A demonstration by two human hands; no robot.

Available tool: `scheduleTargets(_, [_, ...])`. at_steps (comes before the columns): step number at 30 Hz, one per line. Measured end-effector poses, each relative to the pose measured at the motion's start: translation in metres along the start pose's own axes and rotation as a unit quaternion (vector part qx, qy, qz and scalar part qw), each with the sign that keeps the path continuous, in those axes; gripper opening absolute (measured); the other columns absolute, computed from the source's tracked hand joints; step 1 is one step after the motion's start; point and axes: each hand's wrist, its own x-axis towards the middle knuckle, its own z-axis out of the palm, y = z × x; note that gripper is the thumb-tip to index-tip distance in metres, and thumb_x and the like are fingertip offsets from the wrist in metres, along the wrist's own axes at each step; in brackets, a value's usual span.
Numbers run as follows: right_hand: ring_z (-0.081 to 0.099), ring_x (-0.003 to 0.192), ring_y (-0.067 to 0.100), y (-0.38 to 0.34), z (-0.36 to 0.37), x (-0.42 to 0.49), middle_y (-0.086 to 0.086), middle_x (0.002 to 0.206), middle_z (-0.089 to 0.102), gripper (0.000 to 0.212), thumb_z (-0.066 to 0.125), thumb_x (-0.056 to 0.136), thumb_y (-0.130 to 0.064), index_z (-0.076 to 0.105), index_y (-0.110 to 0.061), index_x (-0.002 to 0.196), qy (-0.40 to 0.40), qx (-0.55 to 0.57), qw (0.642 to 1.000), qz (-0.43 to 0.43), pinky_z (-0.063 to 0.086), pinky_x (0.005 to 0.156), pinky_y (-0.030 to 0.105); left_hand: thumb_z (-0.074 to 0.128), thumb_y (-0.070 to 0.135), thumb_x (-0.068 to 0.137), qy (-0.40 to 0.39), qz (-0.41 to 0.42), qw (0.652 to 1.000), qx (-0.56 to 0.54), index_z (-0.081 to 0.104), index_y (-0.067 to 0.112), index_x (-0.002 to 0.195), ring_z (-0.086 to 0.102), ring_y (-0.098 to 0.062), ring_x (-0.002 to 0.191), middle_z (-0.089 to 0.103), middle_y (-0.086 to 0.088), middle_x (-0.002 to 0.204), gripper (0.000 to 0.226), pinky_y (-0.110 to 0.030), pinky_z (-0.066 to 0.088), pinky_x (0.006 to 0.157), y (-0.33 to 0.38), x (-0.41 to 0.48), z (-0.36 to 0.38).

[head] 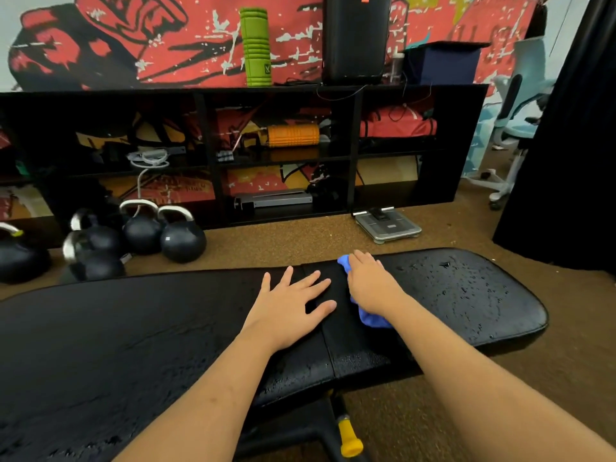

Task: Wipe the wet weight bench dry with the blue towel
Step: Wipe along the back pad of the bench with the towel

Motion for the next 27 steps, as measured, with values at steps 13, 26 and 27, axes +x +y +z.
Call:
scheduleTargets(13, [0.030, 0.145, 0.014, 0.004, -0.002, -0.127, -0.009, 0.156, 0.023, 0.050, 0.038, 0.102, -0.017, 0.032, -0.013, 0.152, 0.114, 0.057, 0.990, -0.057, 0.022, 0.116, 0.026, 0.014, 0.076, 0.093, -0.001, 0.002, 1.000, -0.009, 0.015, 0.053, 0.152, -0.007, -0.019, 0.153, 0.007, 0.026, 0.161, 0.063, -0.054, -0.008, 0.121, 0.003, -0.005, -0.004])
scheduleTargets(26, [0.047, 0.124, 0.028, -0.002, -0.017, 0.025, 0.012, 0.137, 0.048, 0.040, 0.053, 0.095, -0.014, 0.047, -0.009, 0.134, -0.029, -0.014, 0.999, 0.013, 0.035, 0.103, 0.036, 0.015, 0.075, 0.093, -0.004, -0.006, 1.000, -0.009, 0.015, 0.053, 0.152, -0.004, -0.019, 0.153, 0.007, 0.026, 0.162, 0.063, -0.055, -0.006, 0.121, 0.003, -0.004, -0.003])
scheduleTargets(27, [0.047, 0.125, 0.028, -0.002, -0.015, 0.023, 0.013, 0.137, 0.048, 0.039, 0.053, 0.096, -0.015, 0.048, -0.008, 0.134, -0.028, -0.024, 0.999, 0.007, 0.036, 0.103, 0.037, 0.015, 0.075, 0.093, -0.004, -0.007, 1.000, -0.010, 0.015, 0.052, 0.152, -0.003, -0.020, 0.153, 0.008, 0.026, 0.162, 0.063, -0.055, -0.006, 0.121, 0.004, -0.004, -0.003])
